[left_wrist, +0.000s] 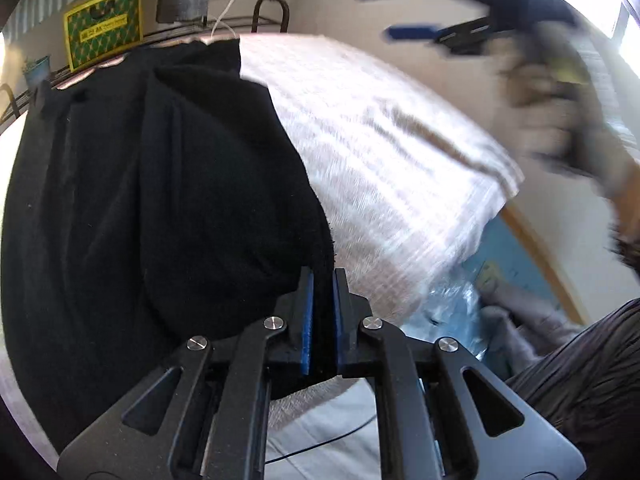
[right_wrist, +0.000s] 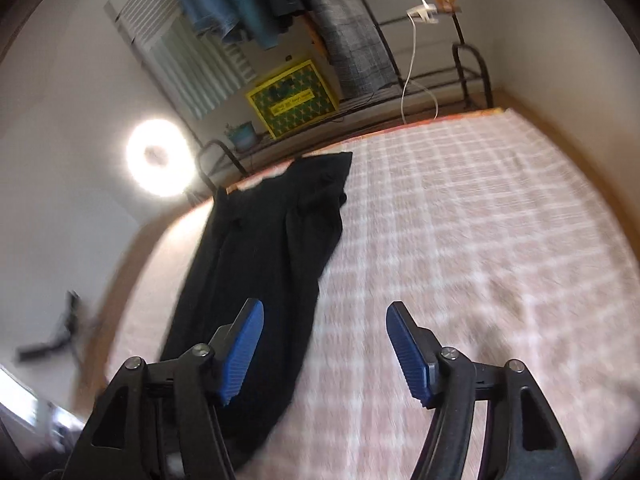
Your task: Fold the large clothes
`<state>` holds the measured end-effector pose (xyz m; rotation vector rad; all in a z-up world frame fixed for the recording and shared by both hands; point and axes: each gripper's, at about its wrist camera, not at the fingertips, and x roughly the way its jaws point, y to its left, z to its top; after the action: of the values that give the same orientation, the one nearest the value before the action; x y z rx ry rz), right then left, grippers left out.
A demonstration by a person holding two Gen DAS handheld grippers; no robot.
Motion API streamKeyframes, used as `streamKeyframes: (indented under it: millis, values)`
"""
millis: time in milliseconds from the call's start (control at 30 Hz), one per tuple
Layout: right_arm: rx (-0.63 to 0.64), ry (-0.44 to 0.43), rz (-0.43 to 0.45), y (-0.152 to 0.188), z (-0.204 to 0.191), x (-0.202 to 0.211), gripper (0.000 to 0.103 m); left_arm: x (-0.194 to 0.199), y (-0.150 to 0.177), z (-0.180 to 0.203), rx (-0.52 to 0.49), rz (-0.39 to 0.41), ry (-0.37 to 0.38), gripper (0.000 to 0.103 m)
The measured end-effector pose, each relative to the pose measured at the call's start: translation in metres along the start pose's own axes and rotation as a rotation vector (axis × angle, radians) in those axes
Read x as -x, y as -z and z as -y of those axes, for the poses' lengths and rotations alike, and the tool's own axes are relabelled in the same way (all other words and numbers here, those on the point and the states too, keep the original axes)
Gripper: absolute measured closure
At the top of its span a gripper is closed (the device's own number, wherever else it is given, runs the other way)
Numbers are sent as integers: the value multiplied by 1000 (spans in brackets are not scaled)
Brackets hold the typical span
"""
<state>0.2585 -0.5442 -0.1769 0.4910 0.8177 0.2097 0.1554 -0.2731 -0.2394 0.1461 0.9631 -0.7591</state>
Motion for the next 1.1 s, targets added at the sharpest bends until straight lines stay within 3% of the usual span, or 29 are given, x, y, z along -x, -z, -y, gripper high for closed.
streamKeyframes:
  millis: [100, 267, 433, 500, 533, 567, 633, 833, 967, 1100]
  values:
    - [-70, -52, -17, -34, 20, -51, 32, 14, -5, -9, 50, 30, 32, 97]
    - [-79, -71, -84, -76, 30, -145, 30, 22, -9, -20, 100, 39, 76, 97]
    - [-37, -75, -138, -92, 23, -214, 32, 21, -8, -26, 130, 27, 98, 97]
    - [-6, -68, -170, -94, 19, -234, 49, 20, -9, -30, 138, 23, 104, 97]
    - [4, -66, -197, -94, 17, -244, 79, 19, -9, -31, 143, 22, 107, 97]
    - [1, -69, -222, -93, 16, -251, 92, 19, -9, -32, 153, 21, 115, 97]
    - [7, -52, -230, -98, 12, -252, 96, 19, -9, -30, 172, 16, 132, 97]
    - [142, 56, -162, -146, -27, -207, 98, 32, -10, -10, 188, 45, 189, 98]
    - [154, 134, -215, -133, -27, -229, 98, 15, -1, -17, 258, -8, 205, 98]
    - [139, 212, -252, -115, -16, -252, 98, 14, 4, -26, 314, -1, 203, 98]
